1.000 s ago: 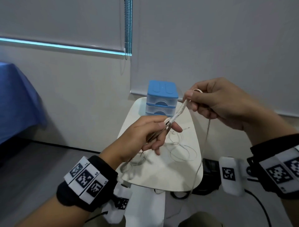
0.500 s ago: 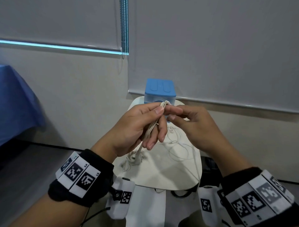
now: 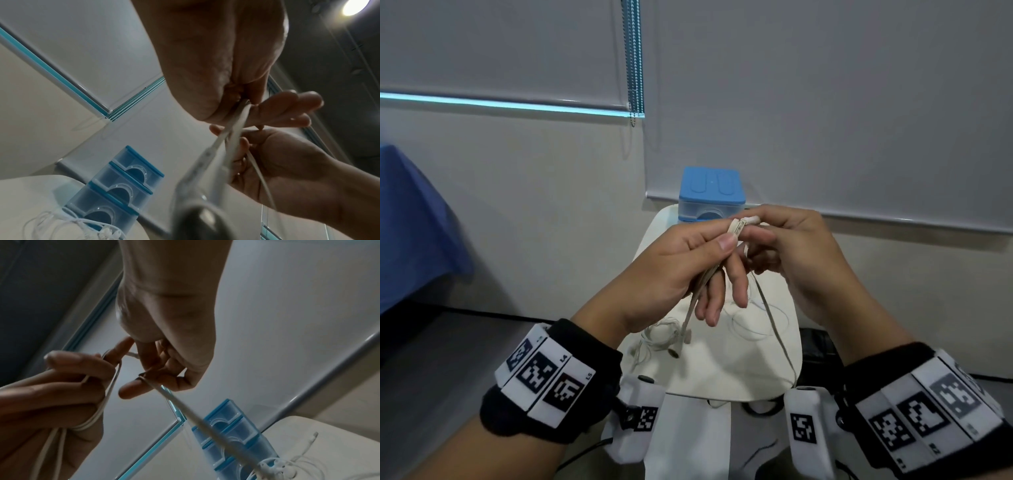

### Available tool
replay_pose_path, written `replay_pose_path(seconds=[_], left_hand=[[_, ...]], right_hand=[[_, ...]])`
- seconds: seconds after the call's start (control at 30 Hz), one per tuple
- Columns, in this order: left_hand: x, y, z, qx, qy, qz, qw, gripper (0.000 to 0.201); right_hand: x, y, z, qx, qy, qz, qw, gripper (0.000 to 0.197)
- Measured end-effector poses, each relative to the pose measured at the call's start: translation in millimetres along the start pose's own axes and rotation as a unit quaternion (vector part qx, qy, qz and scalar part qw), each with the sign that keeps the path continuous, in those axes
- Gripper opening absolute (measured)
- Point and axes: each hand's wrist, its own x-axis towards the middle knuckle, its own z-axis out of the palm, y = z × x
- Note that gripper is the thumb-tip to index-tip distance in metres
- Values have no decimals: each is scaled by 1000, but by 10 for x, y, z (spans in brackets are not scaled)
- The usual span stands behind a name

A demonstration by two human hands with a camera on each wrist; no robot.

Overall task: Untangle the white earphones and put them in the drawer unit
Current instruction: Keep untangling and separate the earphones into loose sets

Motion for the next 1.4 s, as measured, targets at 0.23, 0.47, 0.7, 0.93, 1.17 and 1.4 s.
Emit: replay_pose_path(seconds=[0.23,0.47,0.7,0.93,1.17,1.4], left_hand=[[175,93,9,-101,116,39,987,36],[314,-62,-104,-15,253,6,967,48],[140,-211,-8,140,123,12,982,40],[148,-21,-13,-4,95,7,995,37],[260,35,-129,-75,216,19,973,36],[157,-12,-149,74,154,-6,985,29]], right_hand=[[-136,63,120,-70,-90,55,992,23],[-210,-133,58,-157,-198,97,963,27],[-27,-581,-191,47,-176,116,976,33],[230,-257,-158,-97,-50,85,990,38],[-55,-15,207,-131,-220,111,960,34],[103,-610,-50,-194,-211,7,958,31]])
